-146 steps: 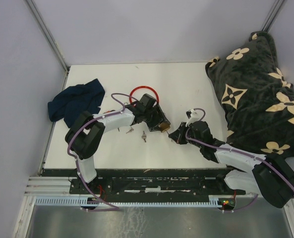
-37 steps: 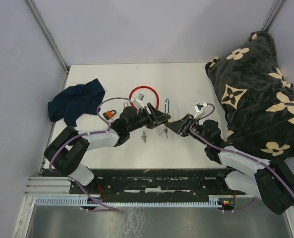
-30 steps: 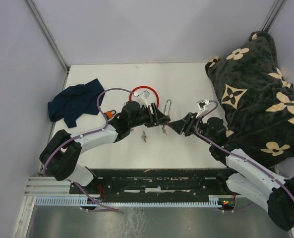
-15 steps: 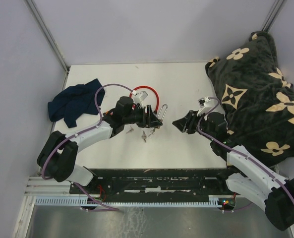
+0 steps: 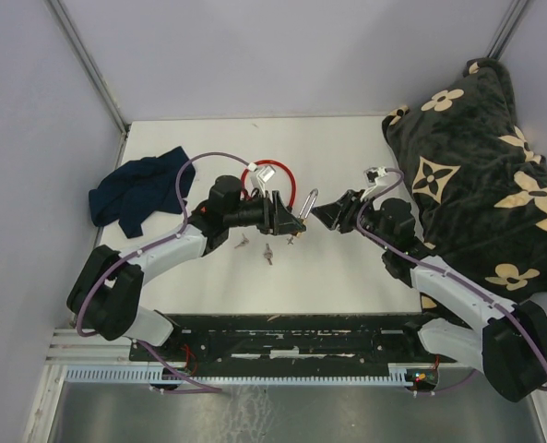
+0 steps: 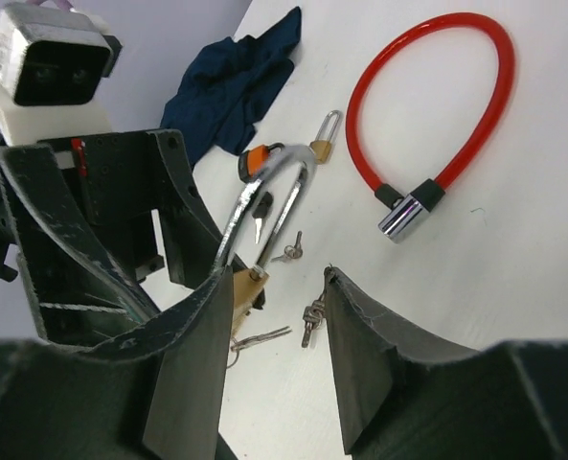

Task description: Unlock with the key

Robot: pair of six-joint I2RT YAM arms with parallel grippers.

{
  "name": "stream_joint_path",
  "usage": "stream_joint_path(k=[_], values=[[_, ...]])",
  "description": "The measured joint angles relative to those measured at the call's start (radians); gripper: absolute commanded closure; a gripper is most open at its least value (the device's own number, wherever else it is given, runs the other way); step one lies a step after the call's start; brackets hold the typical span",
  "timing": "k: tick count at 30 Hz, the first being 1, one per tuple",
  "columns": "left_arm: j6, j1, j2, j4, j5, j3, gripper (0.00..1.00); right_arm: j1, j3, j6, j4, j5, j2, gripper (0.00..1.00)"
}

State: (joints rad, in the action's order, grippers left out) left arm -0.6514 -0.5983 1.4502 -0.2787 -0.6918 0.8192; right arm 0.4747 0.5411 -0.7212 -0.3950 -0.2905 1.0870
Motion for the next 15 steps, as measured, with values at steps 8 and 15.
stream_joint_path(k=[8,15], values=[[-0.124,0.041,-0.007,-0.154,-0.027,-0.014,0.97,0.0,-0.092,-0.023,-0.069,0.053,-0.05,0.49],[-0.147,0.047,-0.007,-0.183,-0.041,-0.028,0.97,-0.004,-0.082,-0.027,-0.067,0.016,-0.066,0.4]])
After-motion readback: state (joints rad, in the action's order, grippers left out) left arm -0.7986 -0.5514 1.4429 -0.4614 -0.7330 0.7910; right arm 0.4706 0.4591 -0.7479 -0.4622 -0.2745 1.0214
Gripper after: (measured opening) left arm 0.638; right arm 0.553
